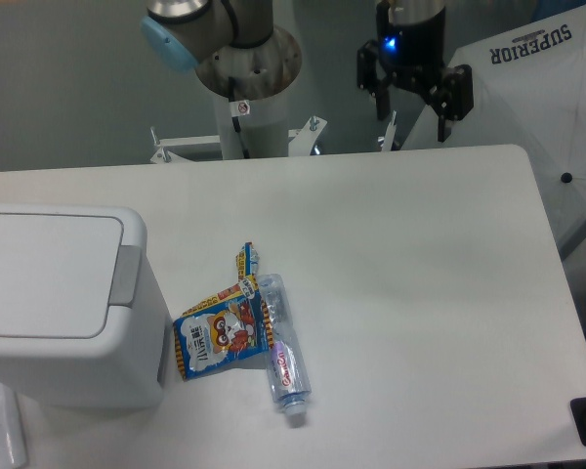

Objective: Open the trash can
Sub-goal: 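Move the open gripper over to the trash can lid edge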

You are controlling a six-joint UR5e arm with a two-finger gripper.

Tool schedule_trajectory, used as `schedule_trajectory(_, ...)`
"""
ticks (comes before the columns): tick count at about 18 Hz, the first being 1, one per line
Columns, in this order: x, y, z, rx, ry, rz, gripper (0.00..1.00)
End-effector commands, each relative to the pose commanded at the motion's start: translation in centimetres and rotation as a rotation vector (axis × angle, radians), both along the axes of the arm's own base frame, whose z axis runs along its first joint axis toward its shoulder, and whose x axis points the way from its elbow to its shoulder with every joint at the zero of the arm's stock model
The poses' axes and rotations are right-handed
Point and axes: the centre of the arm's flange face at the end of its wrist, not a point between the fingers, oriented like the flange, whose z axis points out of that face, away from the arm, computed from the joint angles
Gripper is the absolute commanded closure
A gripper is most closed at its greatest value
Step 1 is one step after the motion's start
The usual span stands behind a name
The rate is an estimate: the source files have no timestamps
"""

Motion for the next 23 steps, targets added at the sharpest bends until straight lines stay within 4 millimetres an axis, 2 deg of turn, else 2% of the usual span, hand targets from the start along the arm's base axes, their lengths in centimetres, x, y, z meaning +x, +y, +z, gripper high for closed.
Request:
schedule_trajectory(3, 0.3, 2.1, -0.2, 0.095, -0.017, 0.137, 0.00)
schedule_trajectory(6, 1.5, 5.0, -0.1, 0.143, -0.052, 0.254, 0.00)
schedule_trajectory(9, 2.5, 8.4, 0.5, 0.208, -0.046, 0.305, 0.00)
schedule_trajectory(12, 3.0, 12.5, -0.5, 0.280, -0.054, 0.371, 0.00)
schedule_trajectory(14, 4.5, 15.5, -0.3, 0.356, -0.065, 0.427, 0.00)
schedule_trajectory(17, 5.5, 18.2, -1.3, 0.403, -0.113, 0.529, 0.00)
schedule_trajectory(18, 6.5, 19.5, -1.4, 0.407, -0.127, 0.523, 0.00)
schedule_trajectory(19, 7.7, 20.4, -1.3, 0.416, -0.140, 0.530, 0.00)
schedule_trajectory(23, 9.2, 21.7, 0.7, 0.501, -0.244, 0.643, 0.00)
